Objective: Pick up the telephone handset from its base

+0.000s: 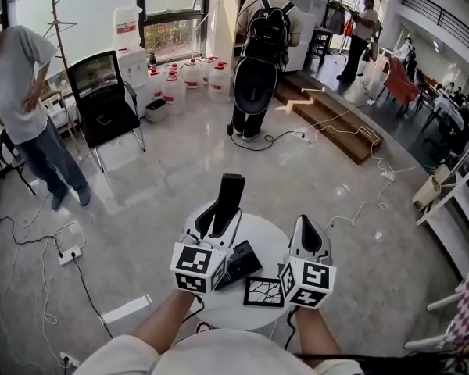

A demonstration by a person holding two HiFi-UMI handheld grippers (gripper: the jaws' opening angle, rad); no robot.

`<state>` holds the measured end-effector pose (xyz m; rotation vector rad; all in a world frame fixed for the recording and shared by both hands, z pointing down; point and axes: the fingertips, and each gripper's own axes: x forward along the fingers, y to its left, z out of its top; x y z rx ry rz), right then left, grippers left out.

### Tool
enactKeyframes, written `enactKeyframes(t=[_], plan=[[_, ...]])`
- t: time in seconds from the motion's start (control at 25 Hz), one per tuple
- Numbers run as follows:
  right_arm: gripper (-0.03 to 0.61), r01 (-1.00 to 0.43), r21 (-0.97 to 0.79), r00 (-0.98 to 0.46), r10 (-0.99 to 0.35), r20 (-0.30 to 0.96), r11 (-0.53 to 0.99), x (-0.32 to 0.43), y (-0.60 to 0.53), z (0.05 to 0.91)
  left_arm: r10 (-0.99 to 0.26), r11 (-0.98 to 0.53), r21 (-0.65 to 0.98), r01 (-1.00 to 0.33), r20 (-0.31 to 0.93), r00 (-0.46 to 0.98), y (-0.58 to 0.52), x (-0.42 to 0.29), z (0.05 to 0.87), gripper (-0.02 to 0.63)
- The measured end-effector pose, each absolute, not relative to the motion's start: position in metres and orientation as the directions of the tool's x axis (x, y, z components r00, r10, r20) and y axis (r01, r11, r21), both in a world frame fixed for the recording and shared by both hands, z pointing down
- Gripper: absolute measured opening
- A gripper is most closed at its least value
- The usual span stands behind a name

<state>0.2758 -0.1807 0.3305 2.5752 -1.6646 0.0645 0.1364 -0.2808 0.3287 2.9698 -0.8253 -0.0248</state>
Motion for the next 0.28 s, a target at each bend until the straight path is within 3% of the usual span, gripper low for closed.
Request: enactKeyframes(t=[0.28], plan=[[0.023, -0.910, 0.047, 0.414, -0.907, 0.074, -0.411, 0.2811, -0.1833, 0.3306, -0.519, -0.853, 0.064, -0.518, 0.001, 0.855, -0.2842, 0.1417, 0.3290, 0.199]])
